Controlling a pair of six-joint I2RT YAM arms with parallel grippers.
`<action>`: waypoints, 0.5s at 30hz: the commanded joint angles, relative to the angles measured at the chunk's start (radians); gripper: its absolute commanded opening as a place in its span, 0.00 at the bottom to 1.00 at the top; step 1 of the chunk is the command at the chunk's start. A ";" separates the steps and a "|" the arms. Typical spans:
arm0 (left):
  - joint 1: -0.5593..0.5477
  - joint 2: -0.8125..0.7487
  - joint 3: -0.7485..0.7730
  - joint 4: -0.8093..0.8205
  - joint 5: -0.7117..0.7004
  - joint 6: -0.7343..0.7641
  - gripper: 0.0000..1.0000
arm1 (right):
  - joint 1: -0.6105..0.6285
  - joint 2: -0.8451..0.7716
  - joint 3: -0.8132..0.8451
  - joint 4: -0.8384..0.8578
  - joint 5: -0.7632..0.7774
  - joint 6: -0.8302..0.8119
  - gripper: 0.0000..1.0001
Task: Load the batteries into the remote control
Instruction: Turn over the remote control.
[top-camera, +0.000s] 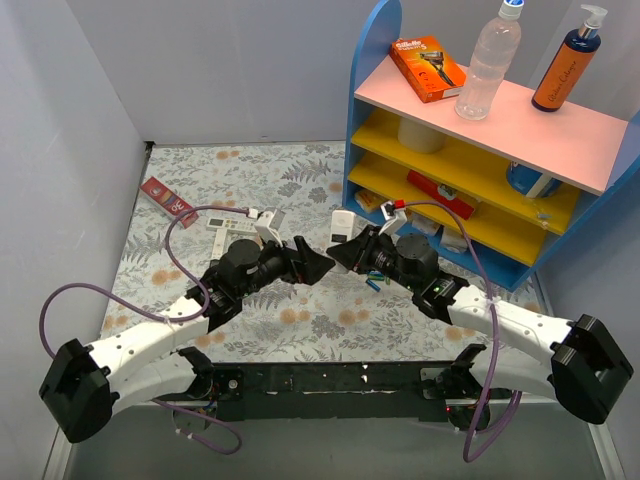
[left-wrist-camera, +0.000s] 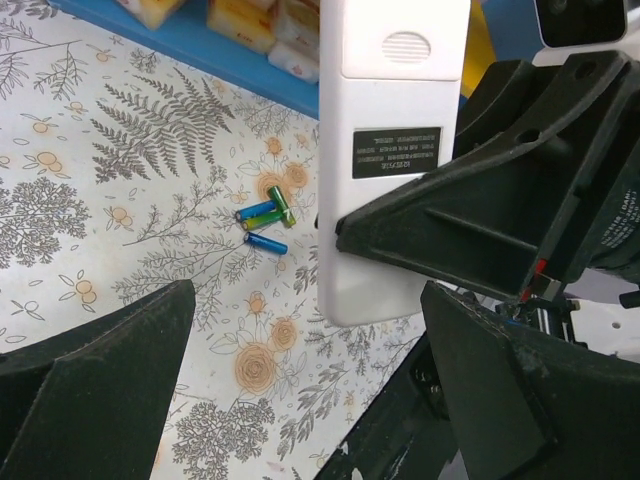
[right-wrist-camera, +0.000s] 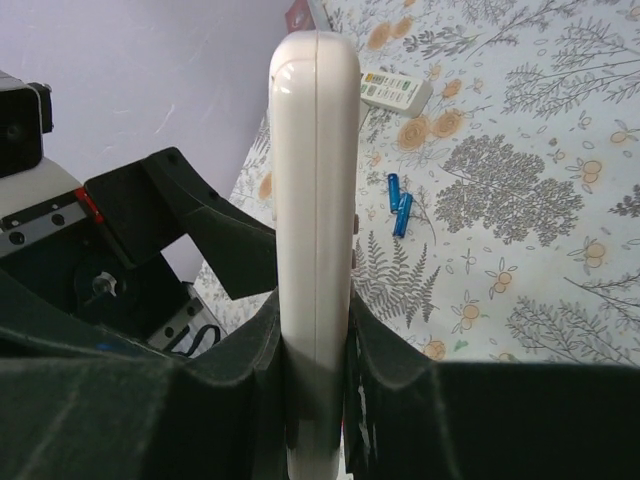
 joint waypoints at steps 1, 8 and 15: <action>-0.066 0.025 0.046 0.015 -0.091 0.030 0.98 | 0.037 0.020 -0.001 0.141 0.068 0.074 0.03; -0.152 0.062 0.058 0.009 -0.192 0.064 0.98 | 0.074 0.031 -0.010 0.169 0.094 0.100 0.03; -0.201 0.087 0.076 0.003 -0.249 0.092 0.98 | 0.094 0.026 -0.032 0.177 0.115 0.123 0.03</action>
